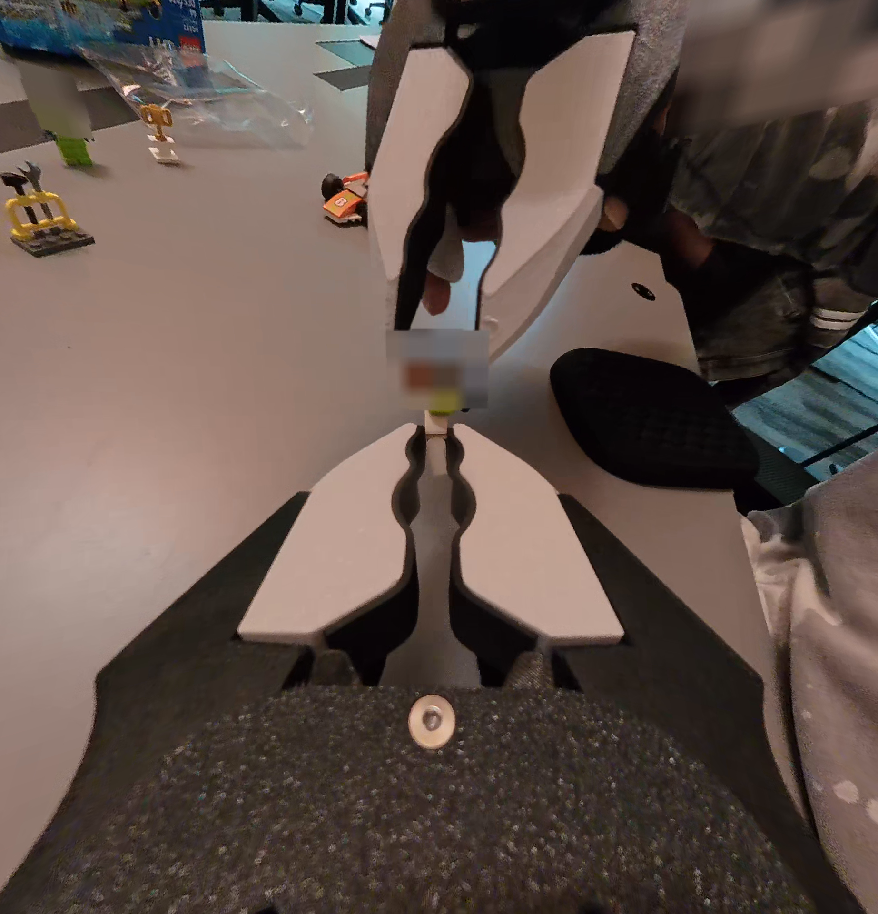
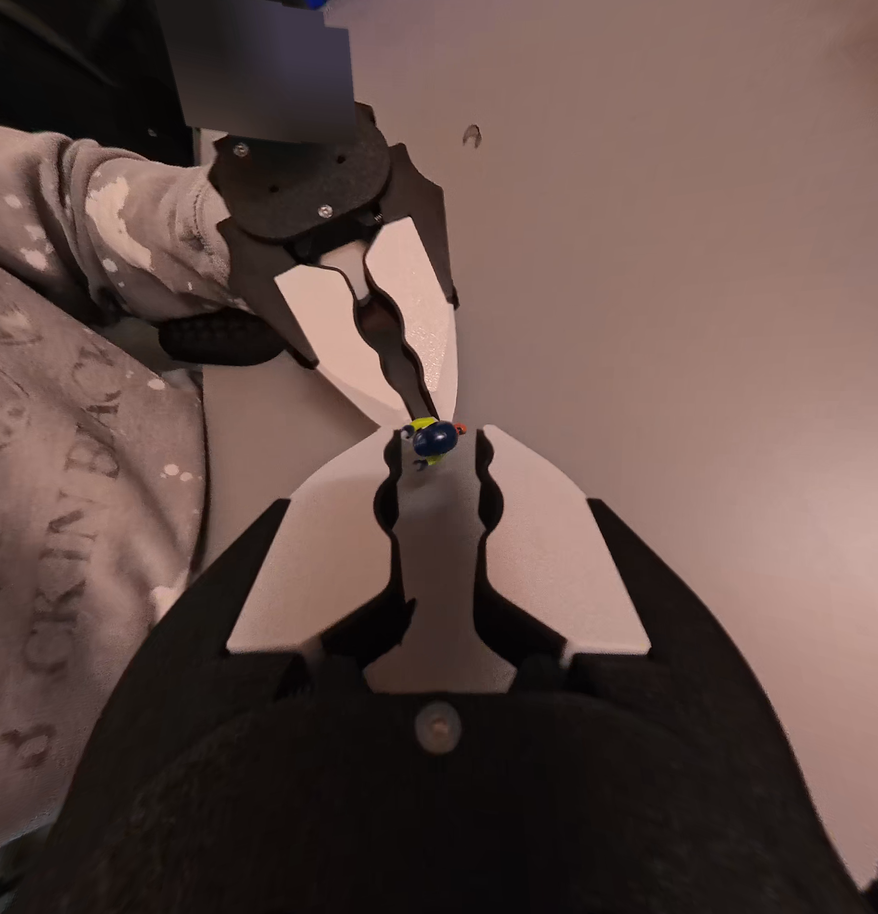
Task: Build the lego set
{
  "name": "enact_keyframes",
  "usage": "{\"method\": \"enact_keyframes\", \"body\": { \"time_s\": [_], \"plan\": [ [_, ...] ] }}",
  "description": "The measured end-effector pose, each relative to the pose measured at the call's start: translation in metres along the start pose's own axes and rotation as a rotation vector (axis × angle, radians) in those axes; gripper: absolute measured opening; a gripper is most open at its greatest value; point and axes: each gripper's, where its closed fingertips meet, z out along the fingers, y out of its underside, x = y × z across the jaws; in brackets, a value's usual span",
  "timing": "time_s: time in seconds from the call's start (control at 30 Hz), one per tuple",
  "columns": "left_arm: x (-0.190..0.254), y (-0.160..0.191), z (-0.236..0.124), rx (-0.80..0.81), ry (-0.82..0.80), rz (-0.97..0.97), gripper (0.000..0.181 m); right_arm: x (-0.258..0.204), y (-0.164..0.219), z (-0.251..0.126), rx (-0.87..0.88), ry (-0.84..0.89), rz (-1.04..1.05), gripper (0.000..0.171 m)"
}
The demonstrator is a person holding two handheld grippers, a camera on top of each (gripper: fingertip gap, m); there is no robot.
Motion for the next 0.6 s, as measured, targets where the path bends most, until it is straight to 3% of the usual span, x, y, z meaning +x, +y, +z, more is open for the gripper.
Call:
{"method": "enact_keyframes", "body": {
  "time_s": [0.13,0.43,0.6],
  "plan": [
    [-0.001,-0.002,-0.002,0.019,0.016,-0.035,0.008,-0.003,-0.009,-0.008,0.066,0.087,-0.192,0.035],
    [-0.009,-0.012,-0.007,0.109,0.063,-0.289,0.008,0.004,-0.004,0.013,0.072,0.678,-0.672,0.07],
    [-0.005,-0.013,-0.006,0.125,0.102,-0.35,0.008,0.01,-0.002,0.026,0.019,0.733,-0.773,0.07]
  ]
}}
